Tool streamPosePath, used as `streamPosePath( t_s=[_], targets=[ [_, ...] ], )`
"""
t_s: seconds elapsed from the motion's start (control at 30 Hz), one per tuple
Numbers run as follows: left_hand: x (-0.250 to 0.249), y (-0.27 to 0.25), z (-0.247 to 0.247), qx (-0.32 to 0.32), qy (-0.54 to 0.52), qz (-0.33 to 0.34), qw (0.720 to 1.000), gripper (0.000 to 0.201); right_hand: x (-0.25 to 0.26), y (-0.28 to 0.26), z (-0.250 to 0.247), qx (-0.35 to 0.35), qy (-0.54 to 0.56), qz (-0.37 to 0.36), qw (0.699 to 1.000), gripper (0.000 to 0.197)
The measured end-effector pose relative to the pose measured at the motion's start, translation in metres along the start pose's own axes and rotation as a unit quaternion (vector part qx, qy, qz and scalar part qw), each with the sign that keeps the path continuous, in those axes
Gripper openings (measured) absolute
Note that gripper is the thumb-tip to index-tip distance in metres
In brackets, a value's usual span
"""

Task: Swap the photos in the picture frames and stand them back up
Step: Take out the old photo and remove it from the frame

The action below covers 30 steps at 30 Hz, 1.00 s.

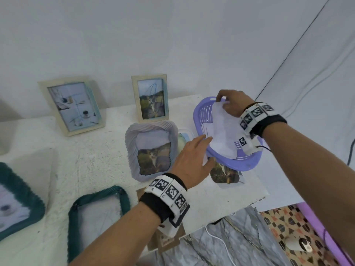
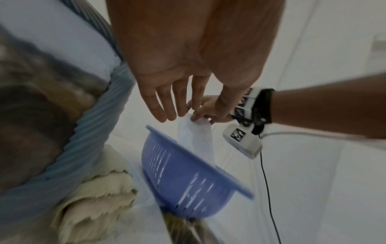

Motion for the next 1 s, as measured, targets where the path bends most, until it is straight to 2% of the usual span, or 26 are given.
streamPosePath(
  t_s=[0.2,0.3,0.37,0.47,0.53,0.63,0.83,0.9,1.0],
  targets=[
    [-0.014,-0.007,-0.063,-0.130,-0.110,-0.011,0.985,0.040,0.024,-0.068,-0.071,-0.108,0.110,-0.049,0.987,0.030],
    [-0.015,-0.017,-0.084,-0.140,-0.158,-0.033,0.977,0.040,0.050,-0.112,-0.086,-0.147,0.207,-0.088,0.963,0.027],
    [-0.012,-0.027,-0.094,-0.118,-0.200,-0.055,0.971,0.040,0.072,-0.139,-0.081,-0.147,0.275,-0.121,0.942,0.026],
    [-0.005,-0.054,-0.108,-0.076,-0.247,-0.068,0.964,0.030,0.100,-0.165,-0.057,-0.130,0.362,-0.153,0.910,0.024],
    [0.004,-0.081,-0.117,-0.072,-0.273,-0.068,0.957,0.019,0.113,-0.175,-0.033,-0.135,0.403,-0.157,0.892,0.026],
    [0.029,-0.124,-0.127,-0.101,-0.303,-0.116,0.941,0.016,0.131,-0.186,0.014,-0.135,0.428,-0.131,0.884,0.034],
    [0.093,-0.204,-0.133,-0.171,-0.298,-0.232,0.910,0.009,0.181,-0.214,0.127,-0.007,0.511,-0.094,0.855,0.057],
    [0.110,-0.226,-0.131,-0.187,-0.283,-0.262,0.903,0.007,0.196,-0.220,0.148,0.022,0.507,-0.092,0.857,0.062],
    [0.126,-0.251,-0.130,-0.193,-0.231,-0.290,0.908,0.010,0.214,-0.226,0.164,0.035,0.465,-0.122,0.876,0.061]
  ],
)
Point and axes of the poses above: each hand's wrist, its own y-axis towards the middle knuckle, its own z-axis out of the palm, x = y × z, the point moved 6 cm from there along y, towards the middle knuckle, and after that the axes turned 2 degrees about -x, right-handed, at the moved point
